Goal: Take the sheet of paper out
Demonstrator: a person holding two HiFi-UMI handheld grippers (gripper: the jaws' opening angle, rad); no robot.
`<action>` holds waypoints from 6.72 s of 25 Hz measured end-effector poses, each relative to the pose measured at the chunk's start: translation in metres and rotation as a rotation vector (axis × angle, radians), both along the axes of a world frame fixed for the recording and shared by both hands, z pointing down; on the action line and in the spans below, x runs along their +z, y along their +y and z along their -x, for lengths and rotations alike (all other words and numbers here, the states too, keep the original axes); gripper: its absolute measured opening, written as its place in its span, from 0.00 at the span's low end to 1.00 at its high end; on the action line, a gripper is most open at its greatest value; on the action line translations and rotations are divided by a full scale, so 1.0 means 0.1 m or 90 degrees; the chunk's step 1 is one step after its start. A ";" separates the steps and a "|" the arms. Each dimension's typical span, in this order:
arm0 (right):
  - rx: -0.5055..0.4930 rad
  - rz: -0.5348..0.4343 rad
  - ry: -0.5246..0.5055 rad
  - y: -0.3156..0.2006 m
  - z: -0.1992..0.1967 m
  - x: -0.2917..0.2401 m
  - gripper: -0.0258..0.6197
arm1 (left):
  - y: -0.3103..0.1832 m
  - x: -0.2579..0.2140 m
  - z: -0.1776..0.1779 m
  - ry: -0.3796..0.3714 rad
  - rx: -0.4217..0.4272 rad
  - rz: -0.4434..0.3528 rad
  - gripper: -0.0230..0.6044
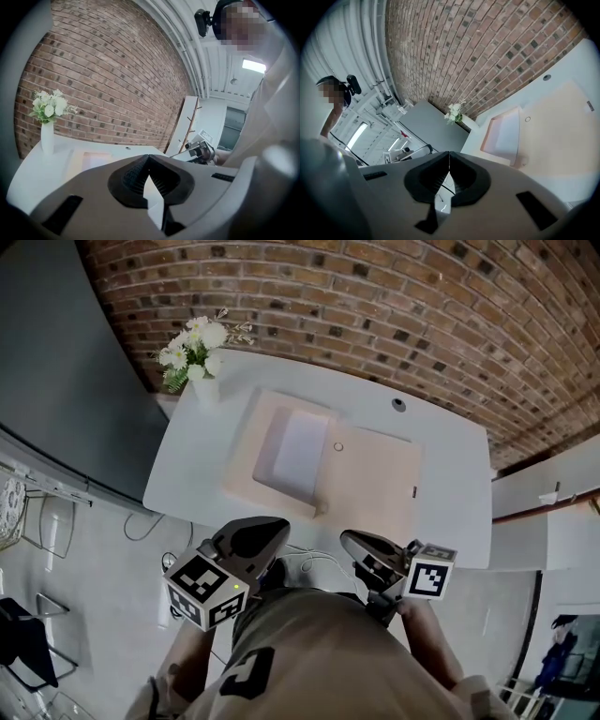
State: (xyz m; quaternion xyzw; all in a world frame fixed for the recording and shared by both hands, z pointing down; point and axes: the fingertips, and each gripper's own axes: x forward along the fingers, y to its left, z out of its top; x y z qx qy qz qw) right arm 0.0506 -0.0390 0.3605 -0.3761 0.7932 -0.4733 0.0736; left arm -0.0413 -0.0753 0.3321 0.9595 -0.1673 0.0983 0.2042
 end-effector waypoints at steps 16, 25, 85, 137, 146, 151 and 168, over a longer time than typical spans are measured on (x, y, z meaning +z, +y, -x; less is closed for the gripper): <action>0.048 0.068 -0.043 -0.62 -0.17 0.34 0.08 | -0.27 0.11 0.17 0.013 -0.030 0.018 0.06; 0.102 0.194 -0.158 -1.15 -0.64 1.07 0.31 | -0.57 0.17 -0.02 -0.022 -0.083 0.035 0.06; 0.029 0.340 -0.142 -2.45 -0.62 2.26 0.56 | -0.73 0.62 -0.09 -0.111 -0.171 0.102 0.06; 0.004 0.275 -0.076 -2.60 -0.44 2.37 0.33 | -0.64 0.68 0.01 -0.130 -0.203 0.111 0.06; 0.016 0.290 -0.066 -2.60 -0.45 2.45 0.20 | -0.65 0.71 0.05 -0.131 -0.207 0.116 0.06; 0.037 0.295 -0.051 -2.60 -0.47 2.49 0.13 | -0.64 0.71 0.04 -0.130 -0.203 0.116 0.06; 0.047 0.290 -0.004 -2.61 -0.51 2.48 0.08 | -0.72 0.73 0.21 -0.133 -0.230 0.120 0.06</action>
